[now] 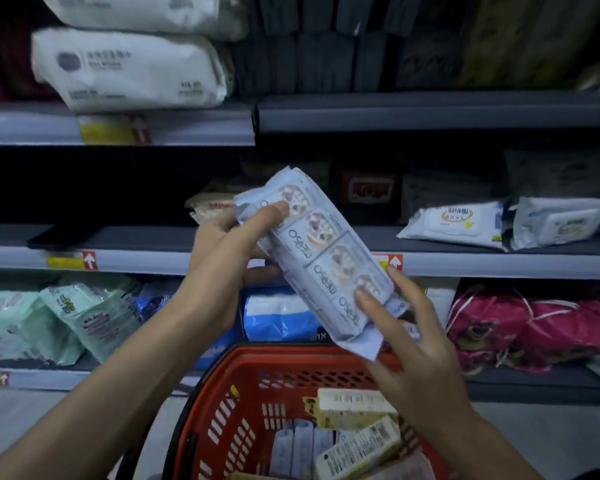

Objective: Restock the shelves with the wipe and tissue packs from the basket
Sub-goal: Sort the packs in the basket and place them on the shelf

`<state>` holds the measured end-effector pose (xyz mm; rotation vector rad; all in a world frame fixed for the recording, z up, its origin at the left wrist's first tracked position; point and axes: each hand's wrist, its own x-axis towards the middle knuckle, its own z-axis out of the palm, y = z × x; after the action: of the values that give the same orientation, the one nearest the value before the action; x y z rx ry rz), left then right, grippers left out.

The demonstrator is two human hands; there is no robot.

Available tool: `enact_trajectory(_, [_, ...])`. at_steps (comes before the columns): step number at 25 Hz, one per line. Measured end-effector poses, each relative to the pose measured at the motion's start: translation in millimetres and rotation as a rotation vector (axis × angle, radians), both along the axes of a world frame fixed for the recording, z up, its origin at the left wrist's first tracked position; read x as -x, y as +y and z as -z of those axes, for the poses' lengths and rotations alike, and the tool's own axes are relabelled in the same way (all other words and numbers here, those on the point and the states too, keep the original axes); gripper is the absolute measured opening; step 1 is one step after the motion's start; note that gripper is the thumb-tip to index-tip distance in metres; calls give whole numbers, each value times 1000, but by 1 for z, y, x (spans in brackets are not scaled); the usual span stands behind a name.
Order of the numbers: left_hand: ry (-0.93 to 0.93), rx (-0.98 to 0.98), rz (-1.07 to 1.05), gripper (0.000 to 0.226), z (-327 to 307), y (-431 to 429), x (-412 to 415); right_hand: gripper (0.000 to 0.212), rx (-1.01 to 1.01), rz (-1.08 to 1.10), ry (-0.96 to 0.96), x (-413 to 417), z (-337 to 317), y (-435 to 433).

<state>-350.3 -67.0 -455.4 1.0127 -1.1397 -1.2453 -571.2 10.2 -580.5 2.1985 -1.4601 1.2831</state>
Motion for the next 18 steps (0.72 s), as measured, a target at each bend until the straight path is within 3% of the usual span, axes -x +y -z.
enact_trajectory(1, [-34, -1, 7, 21, -12, 1, 3, 50, 85, 65, 18, 1, -7, -4])
enact_trajectory(3, [-92, -4, 27, 29, -35, 0, 9, 57, 174, 118, 48, 2, -22, -10])
enact_trajectory(6, [-137, 16, 17, 38, -70, -4, 14, 62, 253, 77, 133, 0, -53, -14])
enact_trajectory(9, [-147, 79, 6, 47, -105, -10, 14, 62, 288, -6, 85, -5, -89, -27])
enact_trajectory(13, [-121, 283, 10, 45, -142, -14, 12, 66, 314, -107, -269, -30, -141, -54])
enact_trajectory(15, [-99, 349, 47, 38, -153, -20, 9, 52, 259, -115, -510, -52, -177, -74])
enact_trajectory(17, [-130, 275, 38, 33, -154, -31, 3, 35, 137, -93, -653, -73, -210, -104])
enact_trajectory(18, [-163, 191, 30, 29, -149, -37, -1, 33, 57, -52, -629, -79, -222, -121])
